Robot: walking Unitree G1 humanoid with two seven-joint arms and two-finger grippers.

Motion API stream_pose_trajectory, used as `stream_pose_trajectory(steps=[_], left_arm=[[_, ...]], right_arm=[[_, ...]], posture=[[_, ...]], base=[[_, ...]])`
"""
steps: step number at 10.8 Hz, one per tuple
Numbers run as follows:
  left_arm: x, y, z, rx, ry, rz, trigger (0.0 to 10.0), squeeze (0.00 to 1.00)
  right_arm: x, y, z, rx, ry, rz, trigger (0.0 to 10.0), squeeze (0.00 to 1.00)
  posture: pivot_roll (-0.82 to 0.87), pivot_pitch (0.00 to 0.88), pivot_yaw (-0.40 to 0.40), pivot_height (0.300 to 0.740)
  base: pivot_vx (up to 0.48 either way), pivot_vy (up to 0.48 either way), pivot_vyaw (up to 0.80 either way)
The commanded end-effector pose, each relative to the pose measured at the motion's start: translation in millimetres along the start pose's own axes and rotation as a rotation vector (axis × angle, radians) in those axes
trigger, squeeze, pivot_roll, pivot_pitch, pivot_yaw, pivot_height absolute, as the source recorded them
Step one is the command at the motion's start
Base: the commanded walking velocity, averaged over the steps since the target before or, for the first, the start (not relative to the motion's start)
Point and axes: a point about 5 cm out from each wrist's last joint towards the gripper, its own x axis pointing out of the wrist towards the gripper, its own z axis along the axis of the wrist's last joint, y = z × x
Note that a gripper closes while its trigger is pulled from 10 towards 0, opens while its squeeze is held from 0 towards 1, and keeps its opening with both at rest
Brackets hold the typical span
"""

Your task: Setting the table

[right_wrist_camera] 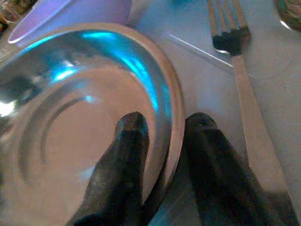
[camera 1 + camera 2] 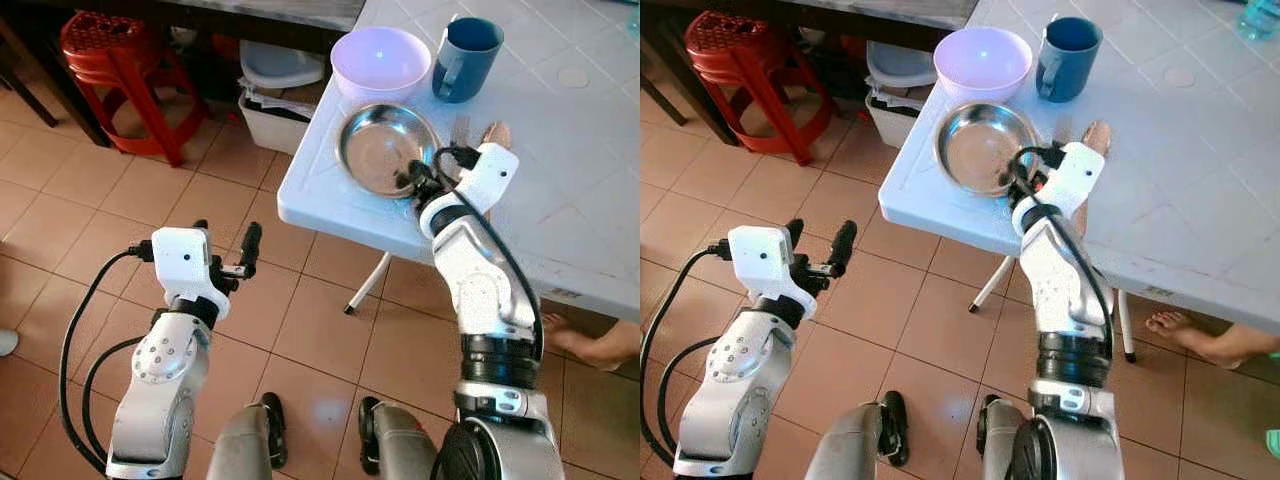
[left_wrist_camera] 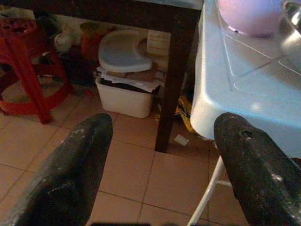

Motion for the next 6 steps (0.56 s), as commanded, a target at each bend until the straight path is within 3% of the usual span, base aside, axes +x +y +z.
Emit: stream_pose_trajectory(steps=[1, 6], left_arm=[[-2.5, 2.0, 2.9, 0.001, -0.015, 0.0, 10.0, 0.0], [-1.9, 1.0, 2.4, -0.002, -0.015, -0.013, 10.0, 0.0]], right_arm=[[-0.1, -11.6, -18.5, 0.034, 0.094, -0.07, 0.0, 0.0], [0.5, -19.9, -17.9, 0.004, 0.113, -0.121, 0.0, 0.0]], posture=[[-0.01, 0.259, 0.047, 0.74], [-0.01, 0.254, 0.048, 0.74]], base=[[0.0, 0.0, 0.0], [0.0, 0.0, 0.0]])
